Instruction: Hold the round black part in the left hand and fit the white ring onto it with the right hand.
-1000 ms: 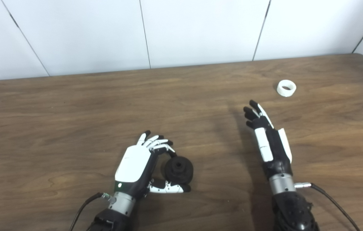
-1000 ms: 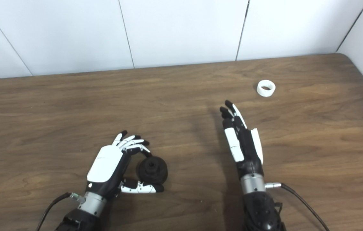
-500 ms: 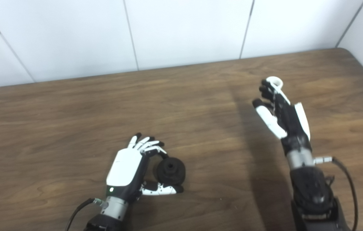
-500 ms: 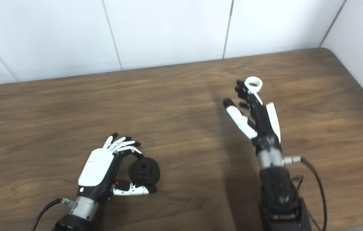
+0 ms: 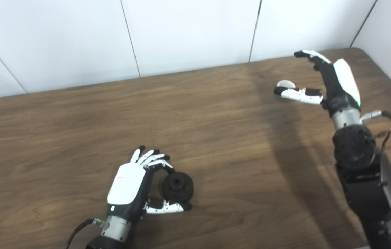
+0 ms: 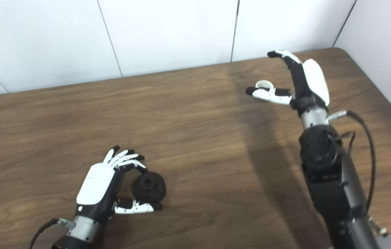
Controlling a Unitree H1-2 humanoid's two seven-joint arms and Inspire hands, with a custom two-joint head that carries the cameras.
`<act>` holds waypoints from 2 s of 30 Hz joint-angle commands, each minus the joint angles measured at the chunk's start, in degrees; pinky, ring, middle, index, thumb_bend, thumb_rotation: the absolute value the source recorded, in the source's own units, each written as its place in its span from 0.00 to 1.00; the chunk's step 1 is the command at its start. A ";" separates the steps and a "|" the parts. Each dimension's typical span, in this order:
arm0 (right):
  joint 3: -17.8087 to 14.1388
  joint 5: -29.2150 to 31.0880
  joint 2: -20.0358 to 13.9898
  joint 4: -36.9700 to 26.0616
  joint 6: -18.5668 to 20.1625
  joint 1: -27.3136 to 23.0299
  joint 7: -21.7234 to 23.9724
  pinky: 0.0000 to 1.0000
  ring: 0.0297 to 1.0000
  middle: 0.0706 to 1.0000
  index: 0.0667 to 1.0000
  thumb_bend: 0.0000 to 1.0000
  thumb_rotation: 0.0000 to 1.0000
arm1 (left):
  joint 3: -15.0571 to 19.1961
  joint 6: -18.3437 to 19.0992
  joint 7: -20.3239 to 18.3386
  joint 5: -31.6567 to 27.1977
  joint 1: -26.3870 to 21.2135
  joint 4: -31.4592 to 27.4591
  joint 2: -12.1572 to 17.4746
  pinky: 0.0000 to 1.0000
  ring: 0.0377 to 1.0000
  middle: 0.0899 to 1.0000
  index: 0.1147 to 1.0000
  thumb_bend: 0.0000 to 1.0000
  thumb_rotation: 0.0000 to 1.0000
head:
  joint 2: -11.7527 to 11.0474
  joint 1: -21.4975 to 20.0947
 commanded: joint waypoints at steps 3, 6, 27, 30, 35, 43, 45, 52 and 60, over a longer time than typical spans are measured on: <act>0.98 -1.80 -4.44 3.79 0.30 -5.56 2.10 0.87 0.96 0.92 0.75 0.79 0.33 | 0.23 0.54 -1.83 0.98 0.44 0.26 1.55 1.00 0.88 0.76 0.42 0.52 0.05 | 0.00 -0.18; 2.33 -2.46 -6.58 8.05 0.66 -8.09 3.97 0.88 0.97 0.94 0.74 0.80 0.30 | 0.33 0.69 -2.00 0.96 0.45 0.12 1.61 1.00 0.88 0.76 0.42 0.52 0.05 | 0.03 -0.34; 12.47 -5.56 -10.72 26.27 4.46 -20.59 14.87 0.97 1.00 0.93 0.70 0.86 0.27 | 0.91 0.70 -2.38 1.33 0.39 -0.12 1.71 1.00 0.88 0.76 0.42 0.52 0.05 | 0.25 -0.38; 12.91 -6.53 -10.41 27.54 4.53 -21.33 15.72 0.98 1.00 0.93 0.70 0.86 0.28 | 0.77 0.62 -2.39 1.50 0.34 -0.07 1.65 1.00 0.88 0.76 0.42 0.52 0.05 | 0.22 -0.09; 14.03 -7.19 -10.59 28.91 4.43 -22.02 16.11 0.96 1.00 0.93 0.70 0.85 0.29 | 0.78 0.78 -2.40 1.67 0.38 -0.18 1.52 1.00 0.87 0.76 0.42 0.52 0.05 | 0.20 0.12; 14.36 -7.76 -10.57 31.05 4.46 -23.00 16.08 0.98 1.00 0.92 0.68 0.84 0.29 | 0.88 0.97 -2.49 1.79 0.50 -0.33 1.49 1.00 0.87 0.76 0.42 0.52 0.05 | 0.27 0.00; 14.18 -7.61 -10.59 31.33 4.47 -23.11 16.08 0.98 1.00 0.92 0.68 0.84 0.28 | 0.93 0.91 -2.51 1.63 0.46 -0.31 1.47 1.00 0.87 0.76 0.42 0.52 0.05 | 0.27 0.00; 13.90 -7.68 -10.69 31.98 4.48 -23.33 15.78 0.97 1.00 0.92 0.67 0.84 0.27 | 0.99 0.92 -2.62 1.79 0.27 -0.51 1.53 1.00 0.87 0.76 0.42 0.52 0.05 | 0.30 0.27; 13.86 -7.79 -10.66 32.10 4.50 -23.20 15.74 0.95 1.00 0.91 0.65 0.83 0.27 | 1.08 1.11 -2.98 1.84 0.21 -0.61 1.57 1.00 0.87 0.76 0.42 0.52 0.05 | 0.33 0.23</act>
